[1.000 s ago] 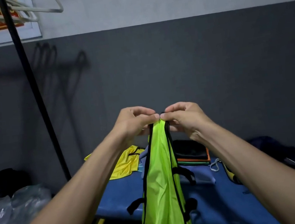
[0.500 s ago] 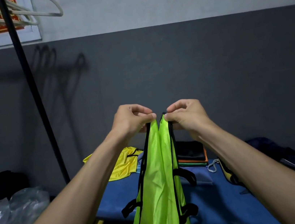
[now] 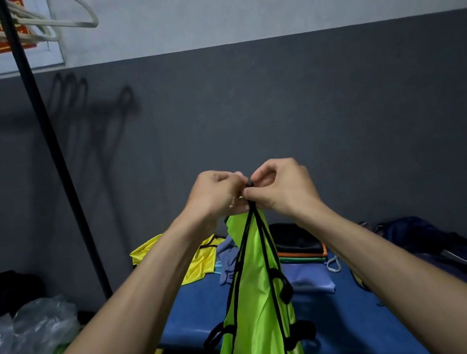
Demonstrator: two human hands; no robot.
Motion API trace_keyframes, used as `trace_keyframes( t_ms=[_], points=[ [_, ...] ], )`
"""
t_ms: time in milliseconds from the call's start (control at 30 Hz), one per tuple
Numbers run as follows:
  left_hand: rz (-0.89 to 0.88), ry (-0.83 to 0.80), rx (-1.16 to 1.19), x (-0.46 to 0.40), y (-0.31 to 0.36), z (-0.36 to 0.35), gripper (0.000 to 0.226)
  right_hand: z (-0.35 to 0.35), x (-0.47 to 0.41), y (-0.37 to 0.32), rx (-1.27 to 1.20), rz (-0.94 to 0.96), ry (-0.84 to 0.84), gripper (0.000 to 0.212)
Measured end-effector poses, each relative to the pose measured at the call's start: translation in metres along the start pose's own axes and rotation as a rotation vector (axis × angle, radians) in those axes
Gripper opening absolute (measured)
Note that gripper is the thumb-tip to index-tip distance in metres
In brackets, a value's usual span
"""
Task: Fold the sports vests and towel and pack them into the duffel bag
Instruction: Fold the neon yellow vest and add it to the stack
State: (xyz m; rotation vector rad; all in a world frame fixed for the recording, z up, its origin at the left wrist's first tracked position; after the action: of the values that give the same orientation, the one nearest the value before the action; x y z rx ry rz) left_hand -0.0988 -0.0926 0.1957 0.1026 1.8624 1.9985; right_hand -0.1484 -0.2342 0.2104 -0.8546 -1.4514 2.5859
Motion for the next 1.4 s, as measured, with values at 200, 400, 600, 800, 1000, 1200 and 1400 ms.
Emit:
trace_keyframes(
  t_ms=[200, 400, 600, 800, 1000, 1200, 1400],
  points=[
    [0.116, -0.142, 0.374, 0.013, -0.001, -0.01, 0.035, 0.012, -0.002, 0.006, 0.092, 0.055, 0.059, 0.014],
    [-0.378, 0.045, -0.165, 0.025, 0.003, 0.012, 0.014, 0.036, -0.014, 0.011, 0.029, 0.081, 0.036, 0.013],
    [-0.824, 0.07, -0.847, 0.046, -0.018, 0.003, 0.038, 0.055, -0.021, 0.011, -0.087, 0.144, -0.101, 0.02],
    [-0.786, 0.068, -0.832, 0.053, -0.039, -0.008, 0.041, 0.053, -0.019, 0.007, -0.128, 0.191, -0.149, 0.021],
    [-0.704, 0.013, -0.936, 0.046, -0.05, -0.01, 0.02, 0.054, -0.019, 0.005, -0.149, 0.225, -0.165, 0.022],
    [-0.789, -0.027, -1.248, 0.021, -0.004, 0.029, 0.025, 0.066, -0.022, 0.03, -0.163, 0.179, -0.134, 0.024],
    [-0.678, -0.397, -1.372, 0.015, 0.099, 0.026, 0.035, 0.056, -0.023, 0.056, -0.42, -0.029, -0.245, 0.023]
  ],
)
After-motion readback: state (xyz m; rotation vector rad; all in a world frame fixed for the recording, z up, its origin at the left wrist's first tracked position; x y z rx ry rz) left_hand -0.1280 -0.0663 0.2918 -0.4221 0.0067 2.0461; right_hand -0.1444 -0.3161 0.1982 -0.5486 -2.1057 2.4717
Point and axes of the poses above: each hand's wrist, its own x-axis away from the middle knuckle, its own z-axis out of the back of the hand, y = z × x, the point moved 6 cm from there along -x, towards the middle knuckle, and after that the axes turned 3 degrees about -y, right-handed, at the moved point
